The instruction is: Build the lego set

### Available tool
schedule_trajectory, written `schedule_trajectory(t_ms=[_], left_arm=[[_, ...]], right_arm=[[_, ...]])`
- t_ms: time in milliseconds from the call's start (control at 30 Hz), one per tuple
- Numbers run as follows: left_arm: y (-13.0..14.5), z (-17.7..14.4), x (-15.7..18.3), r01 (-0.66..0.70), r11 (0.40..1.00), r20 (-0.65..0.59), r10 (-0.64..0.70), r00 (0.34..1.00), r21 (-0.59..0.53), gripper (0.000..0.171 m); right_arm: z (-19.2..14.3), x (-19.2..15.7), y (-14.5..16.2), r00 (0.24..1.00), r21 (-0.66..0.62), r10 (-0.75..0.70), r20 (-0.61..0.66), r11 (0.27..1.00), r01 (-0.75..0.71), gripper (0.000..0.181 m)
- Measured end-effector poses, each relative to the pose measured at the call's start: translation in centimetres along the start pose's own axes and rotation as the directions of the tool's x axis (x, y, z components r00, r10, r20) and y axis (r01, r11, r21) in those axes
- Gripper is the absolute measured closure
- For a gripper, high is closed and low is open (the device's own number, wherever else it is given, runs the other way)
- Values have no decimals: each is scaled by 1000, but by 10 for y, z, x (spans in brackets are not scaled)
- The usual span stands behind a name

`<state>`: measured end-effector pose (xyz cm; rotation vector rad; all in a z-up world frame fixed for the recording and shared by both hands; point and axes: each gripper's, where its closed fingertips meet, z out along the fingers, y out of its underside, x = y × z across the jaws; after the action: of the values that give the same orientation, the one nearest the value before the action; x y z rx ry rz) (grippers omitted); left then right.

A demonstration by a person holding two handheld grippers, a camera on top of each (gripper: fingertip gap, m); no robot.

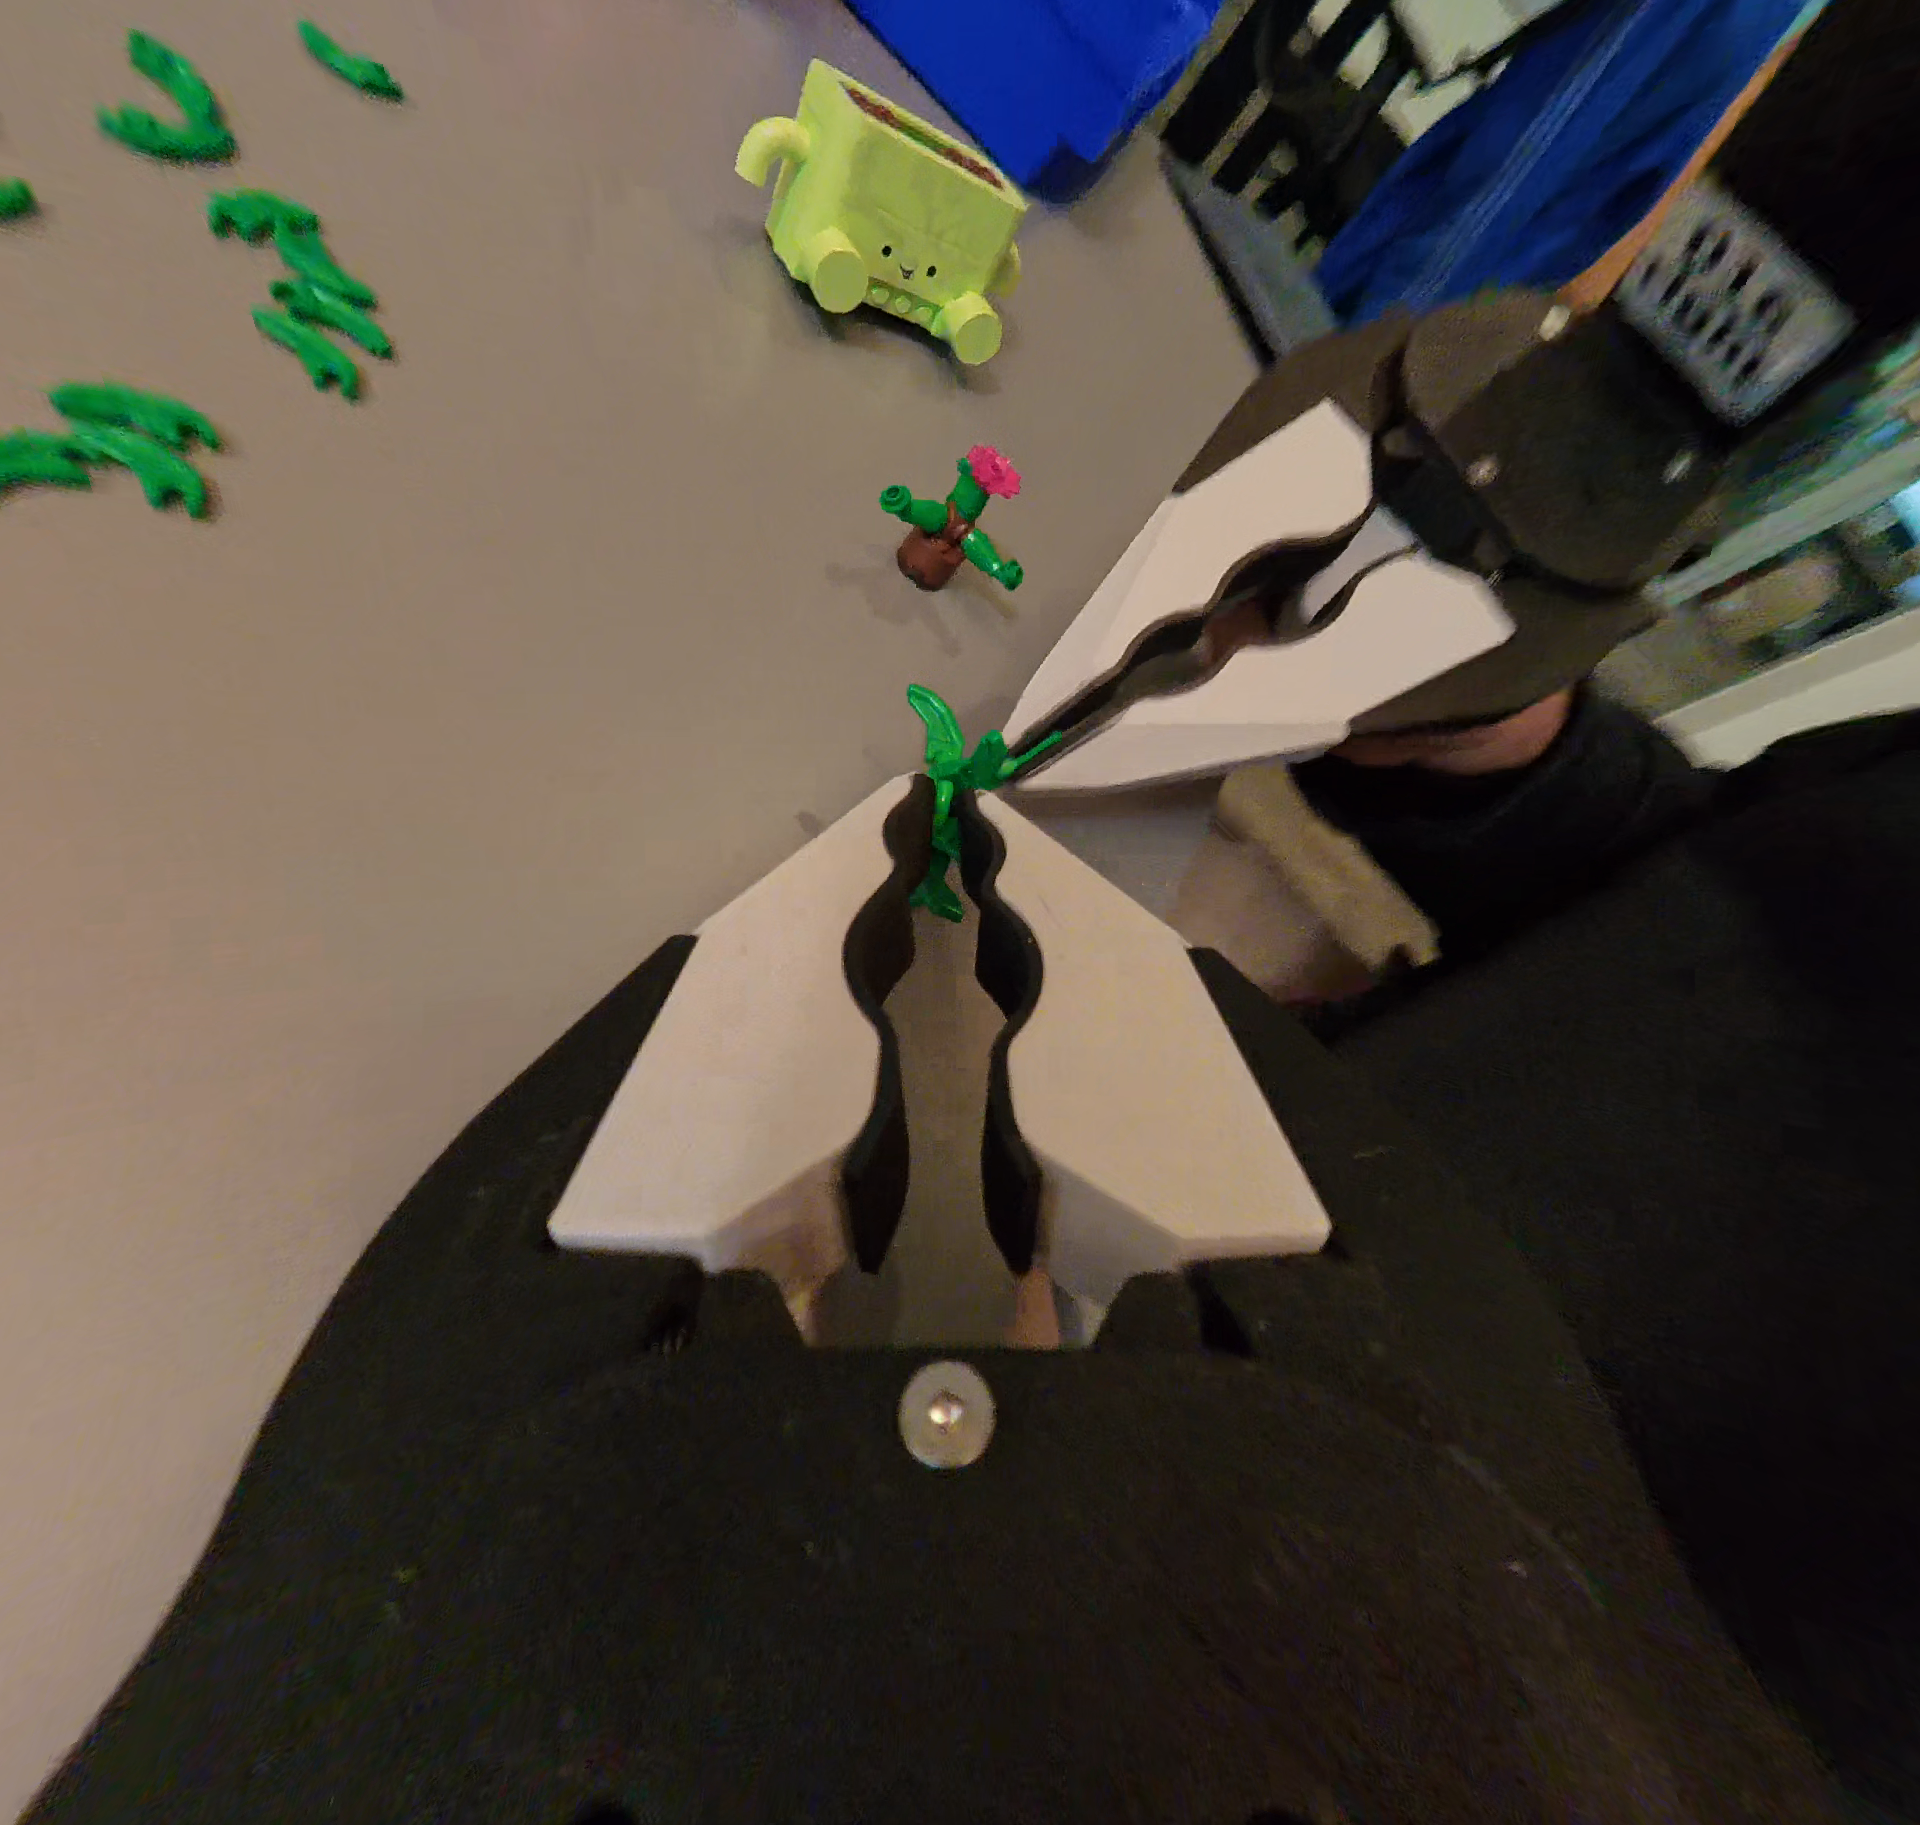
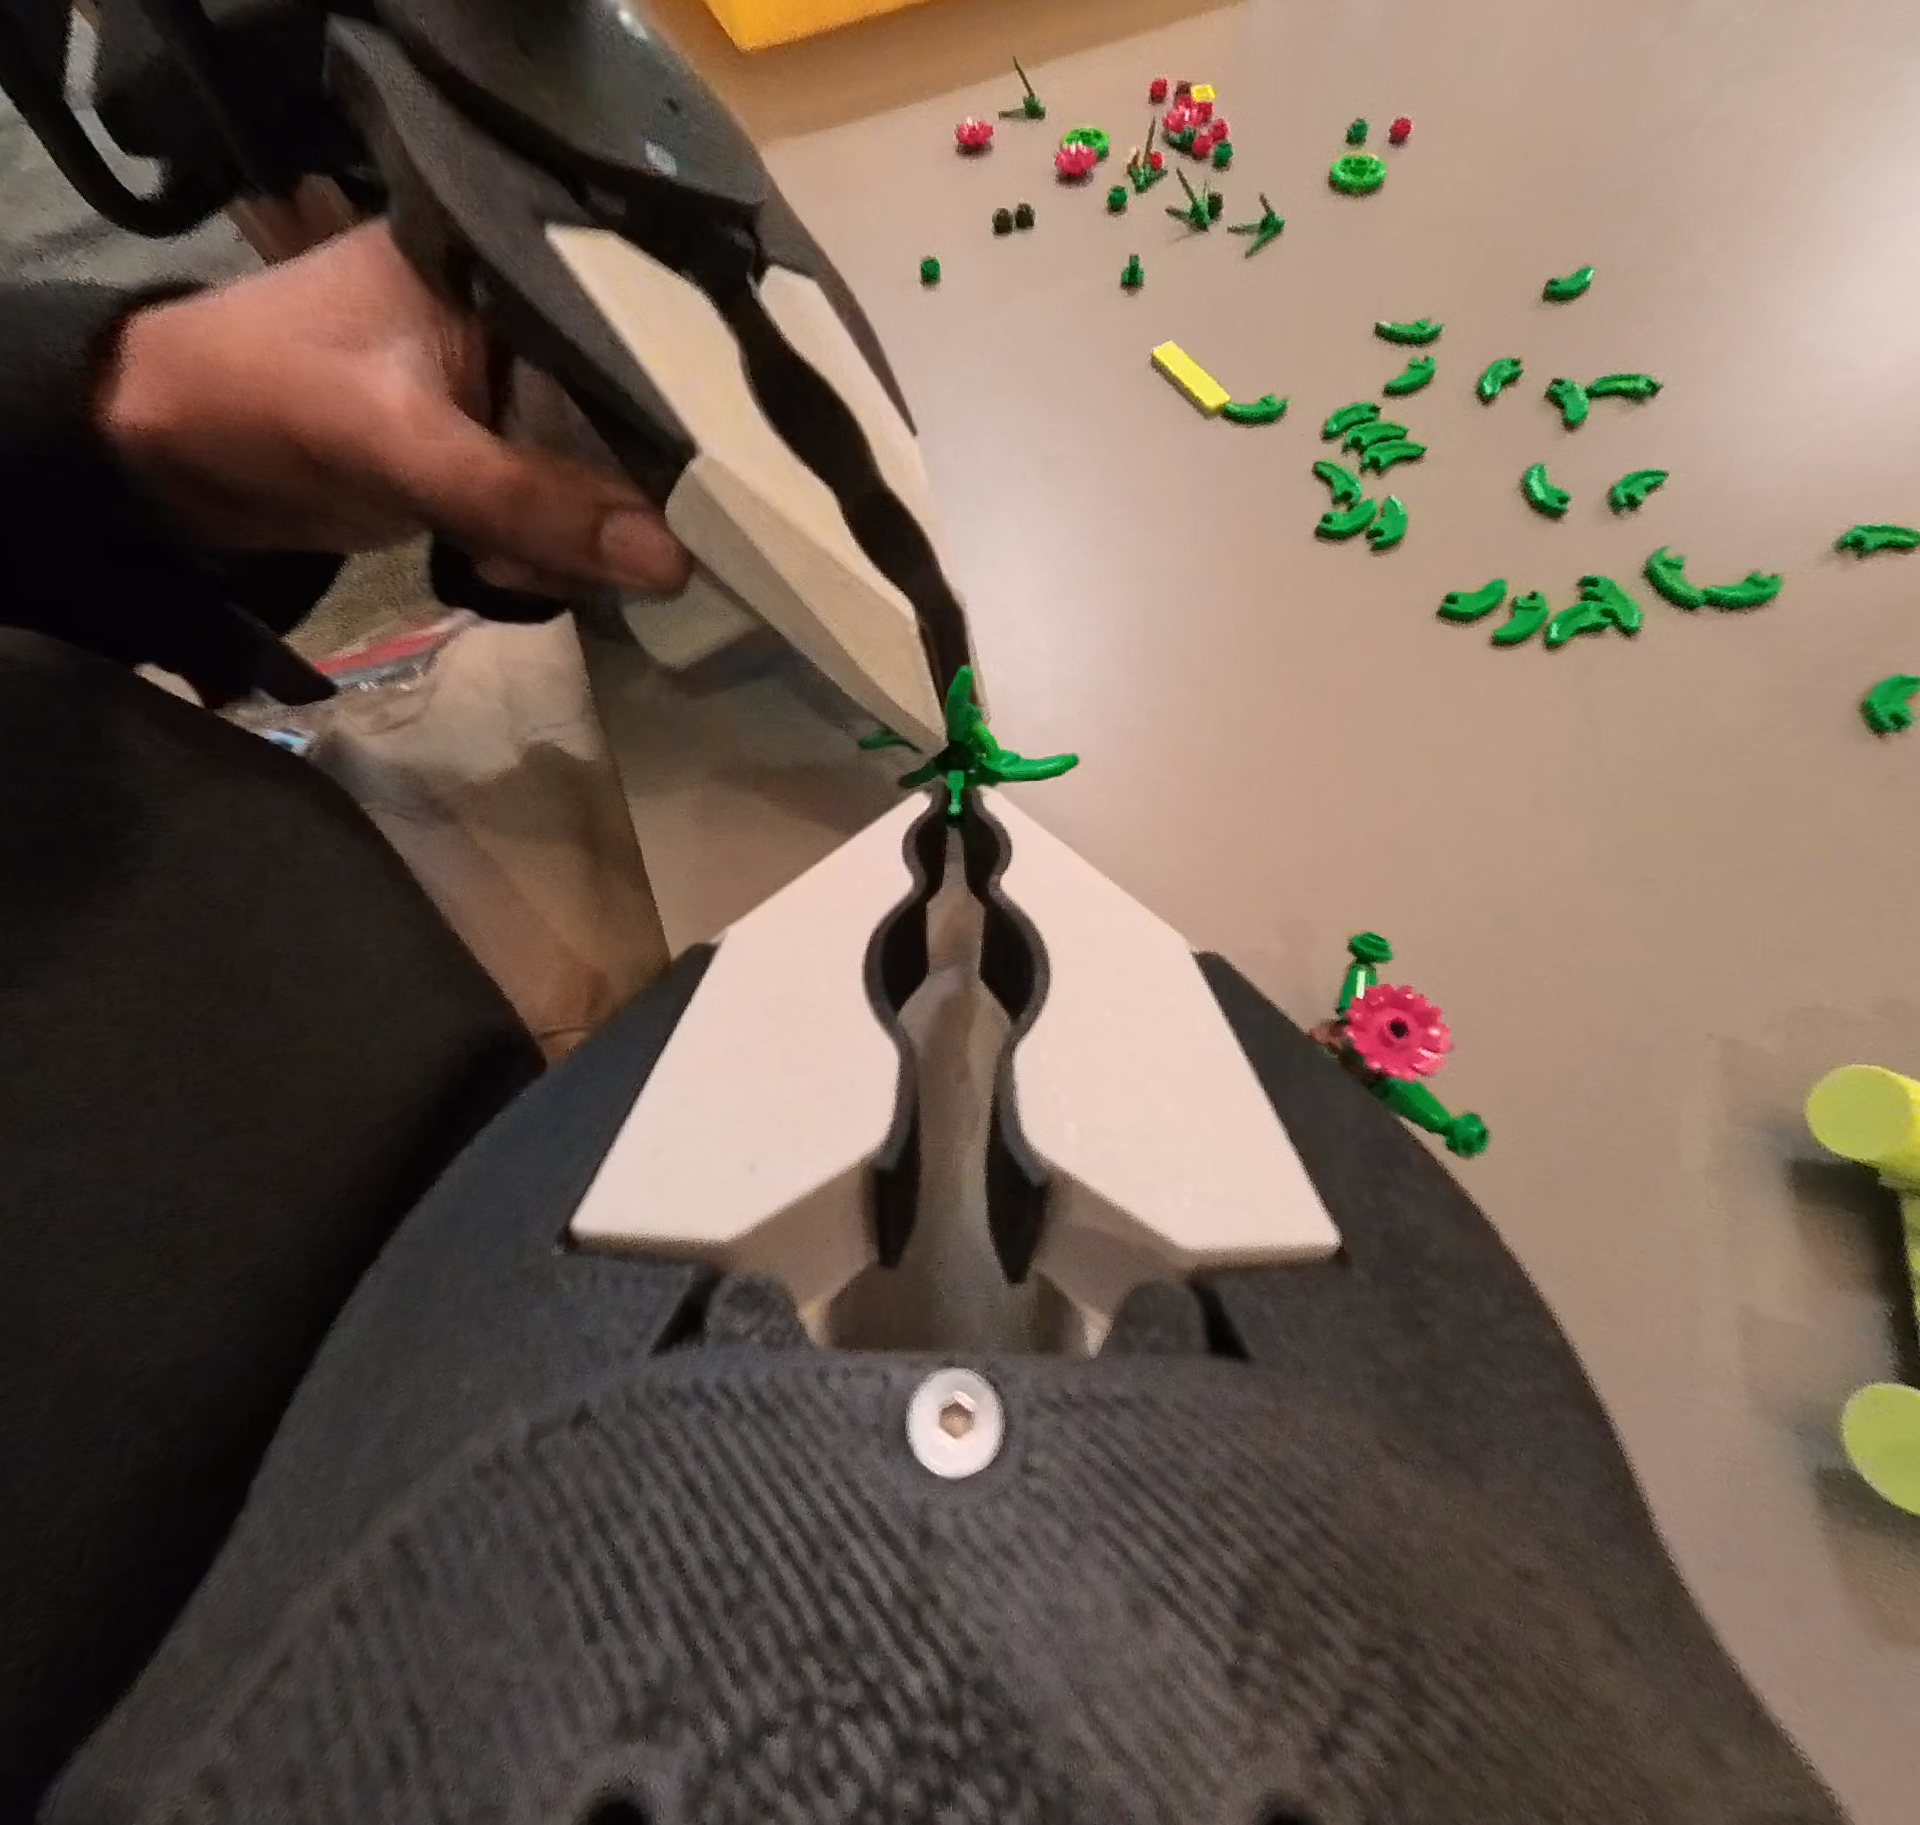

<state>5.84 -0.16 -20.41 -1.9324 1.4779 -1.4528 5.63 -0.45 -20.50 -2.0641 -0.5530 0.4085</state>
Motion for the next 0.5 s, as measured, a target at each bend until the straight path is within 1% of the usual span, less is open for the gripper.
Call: schedule_trajectory(t_ms=[67, 100, 133, 200, 267, 500], left_arm=[[3, 0, 0, -148, 988, 74, 151, 986, -45, 170], [5, 0, 0, -219, 973, 112, 227, 967, -78, 170], [8, 1, 2, -288, 951, 129, 301, 945, -112, 170], [11, 4, 2, -377, 911, 167, 403, 900, -166, 170], [14, 7, 5, -406, 894, 165, 436, 885, -189, 169], [16, 9, 6, -379, 910, 138, 402, 905, -165, 168]], right_arm=[[-8, 1, -7, 1000, 48, 10, 16, 999, -11, 180], [-11, 3, -8, 1000, 63, 6, 16, 998, -7, 180], [-14, 5, -8, 1000, 65, -7, 16, 998, 6, 180], [-15, 7, -2, 999, 48, -48, 12, 998, 47, 180], [-12, 4, 4, 997, 23, -70, 22, 997, 70, 179], [-6, -1, 6, 995, -9, -98, 18, 995, 98, 179]])
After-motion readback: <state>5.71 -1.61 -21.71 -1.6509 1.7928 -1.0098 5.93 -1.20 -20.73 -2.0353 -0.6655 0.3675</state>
